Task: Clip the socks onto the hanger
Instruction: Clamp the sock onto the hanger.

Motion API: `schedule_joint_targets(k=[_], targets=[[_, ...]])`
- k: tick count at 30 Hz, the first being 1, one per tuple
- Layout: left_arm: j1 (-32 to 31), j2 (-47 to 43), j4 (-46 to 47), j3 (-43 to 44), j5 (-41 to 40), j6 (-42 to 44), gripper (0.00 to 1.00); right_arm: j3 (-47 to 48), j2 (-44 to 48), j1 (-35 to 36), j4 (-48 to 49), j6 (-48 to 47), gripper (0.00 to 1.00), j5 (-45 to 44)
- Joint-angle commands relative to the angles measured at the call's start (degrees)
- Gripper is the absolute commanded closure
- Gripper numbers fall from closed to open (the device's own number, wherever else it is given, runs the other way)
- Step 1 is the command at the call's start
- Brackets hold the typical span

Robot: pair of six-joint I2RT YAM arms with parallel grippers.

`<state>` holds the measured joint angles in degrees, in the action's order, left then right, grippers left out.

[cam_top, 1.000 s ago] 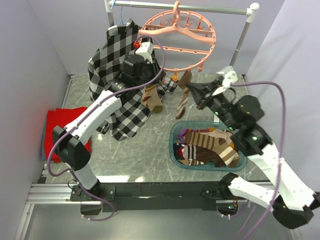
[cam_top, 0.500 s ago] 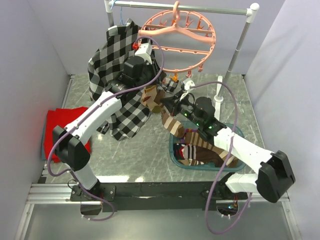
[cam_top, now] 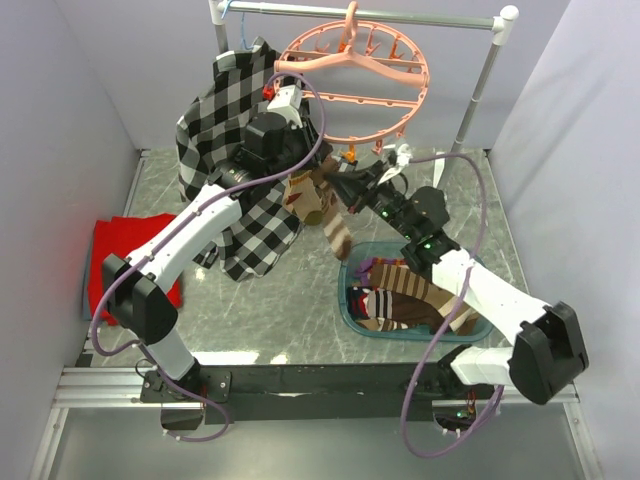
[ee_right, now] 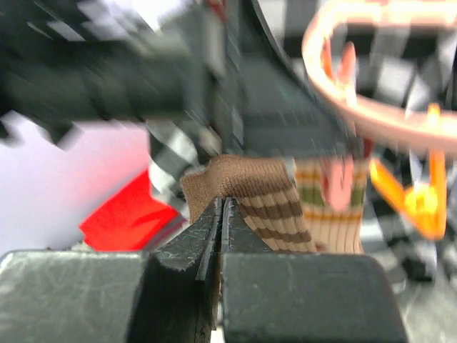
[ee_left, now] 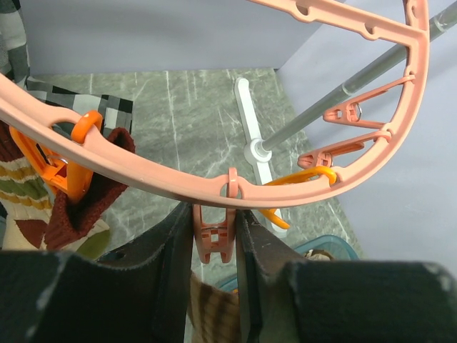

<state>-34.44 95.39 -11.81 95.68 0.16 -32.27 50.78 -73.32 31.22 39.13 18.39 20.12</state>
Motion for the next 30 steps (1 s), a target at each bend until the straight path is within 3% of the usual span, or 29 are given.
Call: schedule_joint_targets(k=[1, 9, 21, 30], targets=[[-0.11, -1.79, 2.23, 1.62, 0.1, -0.25, 0.85, 4.58, 5.99, -0.02, 5.16, -1.16, 1.0, 1.5], [-0.19, -1.61, 2.58, 1.44, 0.01, -0.42, 0.85, 0.2, 4.95, -0.28, 5.77, -1.26, 1.0, 1.5], [-0.11, -3.2, 4.87, -1.37, 0.01, 0.19, 0.85, -8.33, -7.36, -3.71, 14.3, 5.77, 1.0, 4.66], [-0.11, -3.99, 5.84, -2.78, 0.01, 1.42, 0.85, -9.21, -7.19, -6.43, 17.73, 9.2, 1.0, 6.6]])
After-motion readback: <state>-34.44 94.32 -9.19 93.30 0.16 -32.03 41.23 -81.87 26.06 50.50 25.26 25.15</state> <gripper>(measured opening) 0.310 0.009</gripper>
